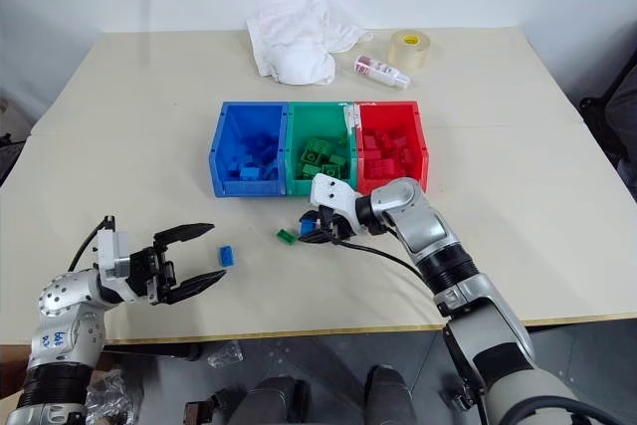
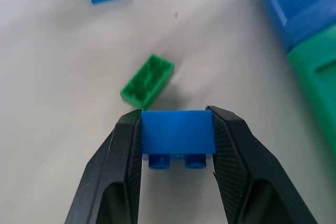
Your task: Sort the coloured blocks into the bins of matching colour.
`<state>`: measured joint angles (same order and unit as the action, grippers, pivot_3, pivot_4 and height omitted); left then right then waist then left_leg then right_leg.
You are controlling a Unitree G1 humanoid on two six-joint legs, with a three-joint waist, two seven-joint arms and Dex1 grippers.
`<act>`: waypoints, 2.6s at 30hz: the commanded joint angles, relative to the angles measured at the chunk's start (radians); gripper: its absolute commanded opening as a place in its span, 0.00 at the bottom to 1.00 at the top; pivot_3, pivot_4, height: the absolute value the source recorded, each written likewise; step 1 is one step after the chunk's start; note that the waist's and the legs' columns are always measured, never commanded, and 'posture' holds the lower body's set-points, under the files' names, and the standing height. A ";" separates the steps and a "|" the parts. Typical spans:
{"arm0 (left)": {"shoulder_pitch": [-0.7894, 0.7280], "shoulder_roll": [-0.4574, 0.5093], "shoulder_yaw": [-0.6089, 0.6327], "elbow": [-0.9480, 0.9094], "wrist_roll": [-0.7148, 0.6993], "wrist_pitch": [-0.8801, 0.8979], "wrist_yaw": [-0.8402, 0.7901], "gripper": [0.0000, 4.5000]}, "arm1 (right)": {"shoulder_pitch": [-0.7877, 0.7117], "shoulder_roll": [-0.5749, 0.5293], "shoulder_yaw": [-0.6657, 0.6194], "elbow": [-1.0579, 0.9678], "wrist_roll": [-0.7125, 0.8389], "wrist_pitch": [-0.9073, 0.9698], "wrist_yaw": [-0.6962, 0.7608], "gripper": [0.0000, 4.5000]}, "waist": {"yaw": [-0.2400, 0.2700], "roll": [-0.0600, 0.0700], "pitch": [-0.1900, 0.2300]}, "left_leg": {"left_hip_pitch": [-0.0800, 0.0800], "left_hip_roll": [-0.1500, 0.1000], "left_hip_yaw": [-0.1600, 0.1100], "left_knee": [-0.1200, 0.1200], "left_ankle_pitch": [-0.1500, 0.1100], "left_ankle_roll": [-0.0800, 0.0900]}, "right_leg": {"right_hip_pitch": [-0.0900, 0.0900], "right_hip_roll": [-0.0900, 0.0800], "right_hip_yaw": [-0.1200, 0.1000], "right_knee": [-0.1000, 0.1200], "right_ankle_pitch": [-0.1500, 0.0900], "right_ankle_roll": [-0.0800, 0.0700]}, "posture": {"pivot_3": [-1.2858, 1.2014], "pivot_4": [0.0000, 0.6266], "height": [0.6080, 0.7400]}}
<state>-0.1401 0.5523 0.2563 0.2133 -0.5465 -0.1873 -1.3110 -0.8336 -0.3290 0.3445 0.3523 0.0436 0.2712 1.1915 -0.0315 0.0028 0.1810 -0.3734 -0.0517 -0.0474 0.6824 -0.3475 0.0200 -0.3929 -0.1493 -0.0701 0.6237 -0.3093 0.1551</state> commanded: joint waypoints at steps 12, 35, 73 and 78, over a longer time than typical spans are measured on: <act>0.022 0.002 0.021 -0.037 -0.015 -0.017 0.013 1.00 | -0.401 0.232 -0.161 0.424 0.027 -0.228 -0.268 0.32 | -0.029 0.000 0.000 | 0.002 0.000 -0.001 -0.002 0.000 -0.001 | -0.001 0.000 0.000 0.003 -0.001 -0.001 | 0.52 0.24 1.00; -0.018 0.012 0.010 0.028 -0.018 -0.030 -0.030 1.00 | -0.016 -0.029 -0.200 -0.099 0.193 -0.137 0.094 0.99 | -0.034 0.001 0.000 | 0.001 0.000 -0.004 -0.002 0.000 -0.001 | 0.000 0.000 -0.001 0.003 -0.001 -0.001 | 0.52 0.24 1.00; -0.007 0.030 0.033 -0.004 -0.023 -0.012 -0.040 1.00 | 0.039 0.051 0.061 -0.035 0.066 -0.016 -0.148 0.99 | 0.002 0.000 0.000 | 0.001 0.000 -0.001 0.000 -0.001 -0.001 | 0.000 0.000 0.000 0.001 0.000 -0.001 | 0.52 0.24 1.00; 0.036 0.028 0.040 -0.048 -0.028 -0.006 -0.012 1.00 | 0.030 0.072 0.079 0.039 0.017 -0.089 -0.133 0.78 | 0.000 0.000 0.000 | 0.001 0.000 -0.002 0.000 -0.001 -0.001 | 0.000 0.000 -0.001 0.002 0.000 -0.001 | 0.52 0.24 1.00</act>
<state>-0.1180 0.5770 0.2696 0.2011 -0.5488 -0.1949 -1.3319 -0.7977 -0.2580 0.4303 0.4046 0.0630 0.2160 1.0475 -0.0318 0.0028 0.1812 -0.3722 -0.0519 -0.0490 0.6821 -0.3481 0.0194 -0.3925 -0.1491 -0.0705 0.6253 -0.3097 0.1538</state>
